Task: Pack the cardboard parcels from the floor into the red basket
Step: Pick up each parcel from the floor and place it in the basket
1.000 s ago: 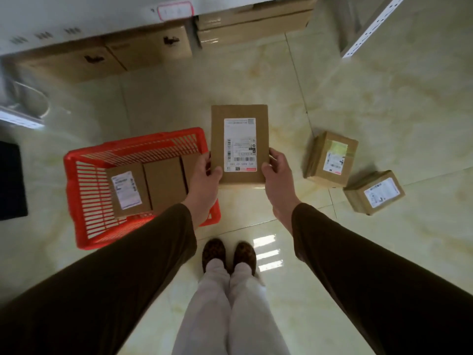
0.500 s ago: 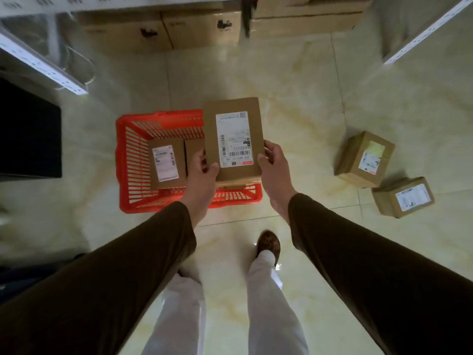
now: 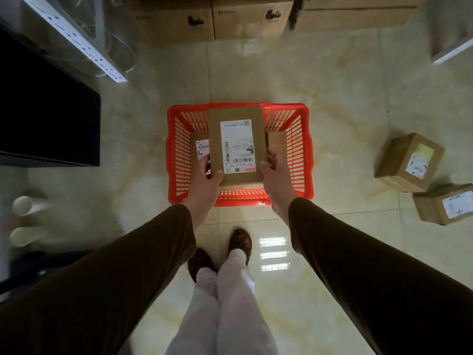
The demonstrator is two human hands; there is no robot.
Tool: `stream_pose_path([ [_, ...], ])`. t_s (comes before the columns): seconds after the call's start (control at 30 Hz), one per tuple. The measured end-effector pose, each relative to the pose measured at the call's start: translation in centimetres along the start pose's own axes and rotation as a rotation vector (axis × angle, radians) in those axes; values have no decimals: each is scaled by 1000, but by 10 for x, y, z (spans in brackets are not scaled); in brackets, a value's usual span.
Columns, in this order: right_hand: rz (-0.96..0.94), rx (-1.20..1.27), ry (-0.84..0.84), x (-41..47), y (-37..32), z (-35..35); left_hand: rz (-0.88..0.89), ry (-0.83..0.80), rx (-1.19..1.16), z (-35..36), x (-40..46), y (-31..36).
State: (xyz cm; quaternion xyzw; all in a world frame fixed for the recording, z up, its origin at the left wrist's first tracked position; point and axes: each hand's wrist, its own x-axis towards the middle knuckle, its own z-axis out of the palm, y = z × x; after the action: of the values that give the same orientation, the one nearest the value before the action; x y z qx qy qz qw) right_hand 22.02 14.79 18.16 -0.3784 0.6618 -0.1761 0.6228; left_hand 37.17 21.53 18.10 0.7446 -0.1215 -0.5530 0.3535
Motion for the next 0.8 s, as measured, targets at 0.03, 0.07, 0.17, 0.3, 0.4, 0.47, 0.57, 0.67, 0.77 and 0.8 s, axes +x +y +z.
stream_pose_path([
  [0.03, 15, -13, -12, 6, 2, 5, -10, 2, -5, -3, 6, -3],
  [0.07, 27, -34, -25, 12, 3, 11, -24, 8, -7, -6, 13, -5],
  [0.17, 57, -88, -41, 31, 12, 26, -61, 33, 17, -14, 34, -14],
  [0.3, 55, -116, -85, 53, 20, 43, -98, 27, 18, -28, 61, -29],
  [0.4, 14, -198, -128, 64, 18, 53, -94, -1, 31, -39, 78, -39],
  [0.47, -62, -247, -120, 73, 18, 59, -97, -19, 37, -45, 87, -43],
  [0.57, -130, -285, -144, 93, 24, 62, -98, -57, 56, -52, 103, -44],
  [0.67, -73, -340, -177, 98, 22, 61, -71, -86, 93, -55, 118, -40],
  [0.77, -77, -314, -142, 103, 28, 58, -52, -105, 155, -58, 130, -36],
  [0.8, -75, -295, -121, 106, 30, 57, -44, -107, 179, -58, 133, -35],
])
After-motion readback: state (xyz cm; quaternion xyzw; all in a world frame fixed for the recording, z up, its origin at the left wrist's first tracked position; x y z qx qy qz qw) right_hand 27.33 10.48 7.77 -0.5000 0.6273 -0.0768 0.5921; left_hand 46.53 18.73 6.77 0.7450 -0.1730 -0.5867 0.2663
